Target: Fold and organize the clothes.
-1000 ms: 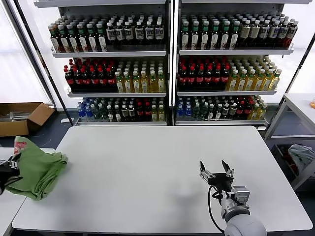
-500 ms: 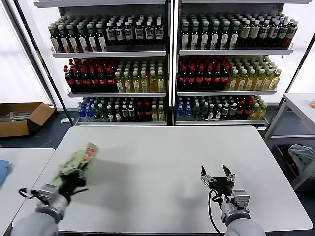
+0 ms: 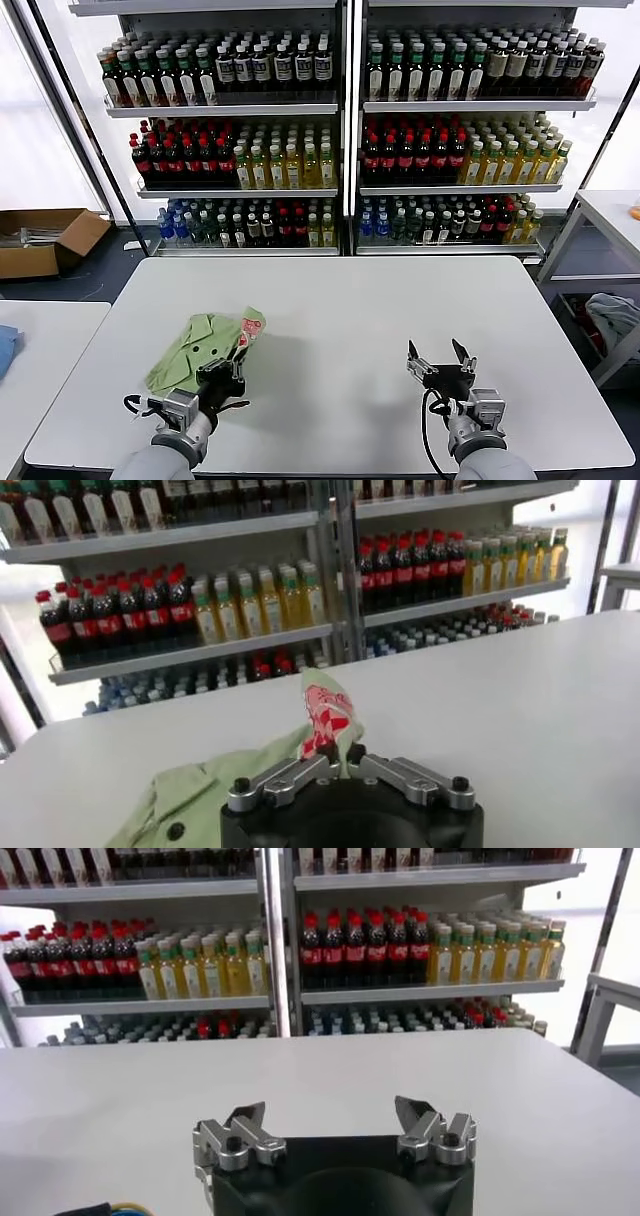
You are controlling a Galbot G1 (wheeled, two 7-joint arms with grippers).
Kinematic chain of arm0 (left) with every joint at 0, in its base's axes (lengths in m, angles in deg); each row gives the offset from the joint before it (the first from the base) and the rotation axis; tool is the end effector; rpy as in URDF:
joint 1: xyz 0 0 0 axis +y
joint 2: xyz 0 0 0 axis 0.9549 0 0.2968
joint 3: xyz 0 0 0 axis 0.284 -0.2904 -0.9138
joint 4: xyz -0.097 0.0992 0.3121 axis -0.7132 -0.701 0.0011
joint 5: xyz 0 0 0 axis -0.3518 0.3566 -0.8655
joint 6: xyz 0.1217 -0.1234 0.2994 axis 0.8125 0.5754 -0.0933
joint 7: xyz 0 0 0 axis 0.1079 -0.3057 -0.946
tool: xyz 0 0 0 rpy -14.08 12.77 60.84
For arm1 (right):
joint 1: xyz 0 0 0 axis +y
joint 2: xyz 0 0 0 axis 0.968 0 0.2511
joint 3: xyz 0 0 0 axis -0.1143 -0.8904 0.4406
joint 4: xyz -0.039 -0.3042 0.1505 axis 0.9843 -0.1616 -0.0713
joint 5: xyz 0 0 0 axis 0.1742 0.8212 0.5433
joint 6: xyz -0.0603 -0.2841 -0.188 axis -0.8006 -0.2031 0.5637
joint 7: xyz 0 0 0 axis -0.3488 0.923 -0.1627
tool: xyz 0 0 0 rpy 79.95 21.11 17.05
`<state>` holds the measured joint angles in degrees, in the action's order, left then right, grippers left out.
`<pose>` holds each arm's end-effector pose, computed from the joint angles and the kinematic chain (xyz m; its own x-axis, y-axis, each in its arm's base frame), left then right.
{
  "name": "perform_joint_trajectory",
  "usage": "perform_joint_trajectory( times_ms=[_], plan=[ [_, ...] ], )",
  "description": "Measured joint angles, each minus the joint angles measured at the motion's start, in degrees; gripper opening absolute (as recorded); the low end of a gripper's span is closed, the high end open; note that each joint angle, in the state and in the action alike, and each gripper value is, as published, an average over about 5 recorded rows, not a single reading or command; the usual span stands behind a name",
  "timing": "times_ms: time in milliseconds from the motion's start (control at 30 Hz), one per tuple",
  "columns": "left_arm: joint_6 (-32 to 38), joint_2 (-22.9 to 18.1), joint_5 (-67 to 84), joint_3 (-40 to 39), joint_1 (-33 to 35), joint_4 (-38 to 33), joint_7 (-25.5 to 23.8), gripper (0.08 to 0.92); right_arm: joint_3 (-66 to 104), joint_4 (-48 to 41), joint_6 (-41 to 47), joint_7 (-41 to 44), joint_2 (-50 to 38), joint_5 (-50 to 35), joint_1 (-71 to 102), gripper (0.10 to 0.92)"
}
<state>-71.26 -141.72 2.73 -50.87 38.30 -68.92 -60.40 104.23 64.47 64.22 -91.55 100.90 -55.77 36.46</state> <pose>0.2118 0.0185 -0.2502 -0.9110 0.2041 0.3584 0.2486 0.9651 0.0823 0.2082 -0.0101 -0.2486 -0.9492 -0.0251 0.3137 -0.0192 0.9996 0.0217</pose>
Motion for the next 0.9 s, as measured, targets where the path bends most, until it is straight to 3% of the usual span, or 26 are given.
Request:
perform_joint_trajectory(
  times_ms=[167,567,900],
  plan=[
    [1.1,-1.5,1.8,-1.7,-1.4,0.9,0.8,0.150,-0.2,-0.2,0.2,0.0,-0.3,0.1,0.0,0.823],
    [7.4,-4.5,12.6,-4.8,-4.3,1.3,3.0,0.494,-1.9,-1.5,1.0,0.0,-0.8,-1.7,-1.8,0.823],
    [8.3,-3.4,16.3,-1.2,-3.9,0.3,6.6,0.778,-6.6,-3.9,3.3,-2.1,-0.5,-13.6,-6.9,0.823]
  ],
)
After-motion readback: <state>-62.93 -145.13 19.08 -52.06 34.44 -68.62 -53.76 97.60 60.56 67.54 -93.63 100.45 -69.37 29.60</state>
